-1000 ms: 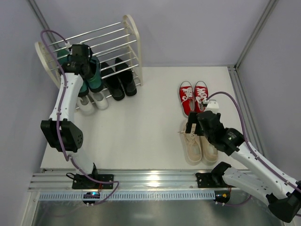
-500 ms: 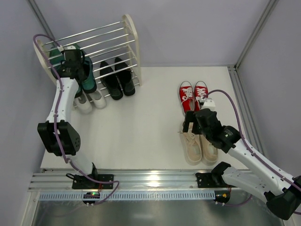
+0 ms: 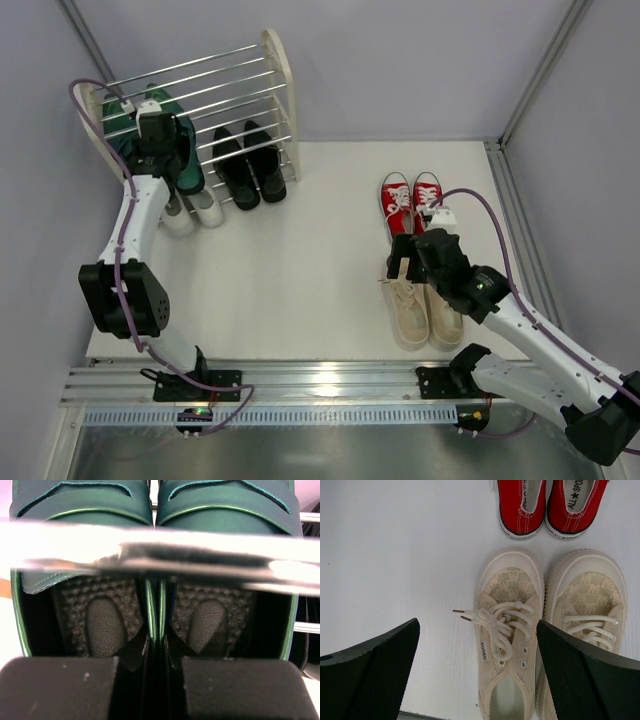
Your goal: Place and organize the shoes onto the shoe shelf
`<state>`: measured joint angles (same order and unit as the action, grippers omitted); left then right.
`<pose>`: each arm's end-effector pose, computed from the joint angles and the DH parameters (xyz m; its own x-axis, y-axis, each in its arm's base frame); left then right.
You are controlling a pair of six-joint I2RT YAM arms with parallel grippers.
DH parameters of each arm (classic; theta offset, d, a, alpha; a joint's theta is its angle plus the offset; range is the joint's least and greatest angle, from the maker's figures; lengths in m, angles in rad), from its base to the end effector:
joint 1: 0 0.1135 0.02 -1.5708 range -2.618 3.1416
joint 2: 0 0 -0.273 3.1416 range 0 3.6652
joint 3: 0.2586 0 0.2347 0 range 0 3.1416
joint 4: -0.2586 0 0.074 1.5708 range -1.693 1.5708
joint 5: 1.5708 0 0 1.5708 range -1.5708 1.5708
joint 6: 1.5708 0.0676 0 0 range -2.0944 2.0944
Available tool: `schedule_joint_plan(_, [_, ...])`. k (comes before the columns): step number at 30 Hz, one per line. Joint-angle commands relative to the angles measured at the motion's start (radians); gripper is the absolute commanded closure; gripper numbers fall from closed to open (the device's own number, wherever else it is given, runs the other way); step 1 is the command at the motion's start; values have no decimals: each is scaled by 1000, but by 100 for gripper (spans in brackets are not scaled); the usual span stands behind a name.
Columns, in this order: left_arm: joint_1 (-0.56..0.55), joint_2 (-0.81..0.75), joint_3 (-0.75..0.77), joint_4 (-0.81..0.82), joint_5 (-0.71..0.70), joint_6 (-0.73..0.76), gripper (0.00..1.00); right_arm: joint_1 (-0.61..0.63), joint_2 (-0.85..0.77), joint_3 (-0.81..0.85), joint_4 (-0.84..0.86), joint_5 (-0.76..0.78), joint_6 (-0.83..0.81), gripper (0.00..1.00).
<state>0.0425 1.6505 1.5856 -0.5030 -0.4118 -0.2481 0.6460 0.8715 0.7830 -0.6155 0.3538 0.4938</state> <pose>0.3852 0.0435 0.3577 -0.4286 -0.2435 -0.8701 -0.4965 0.8680 0.0017 0.1581 0.0899 0.2732 -0.6228 0.0873 -0.7775 -0.0666 0.9842 0.1638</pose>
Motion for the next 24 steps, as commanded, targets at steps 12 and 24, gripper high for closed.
schedule_joint_plan(12, [14, -32, -4, 256, -35, -22, 48, -11, 7, 16, 48, -16, -26, 1])
schedule_joint_plan(24, [-143, -243, -45, 138, -59, -95, 22, -14, -34, 10, 51, -3, -14, 2])
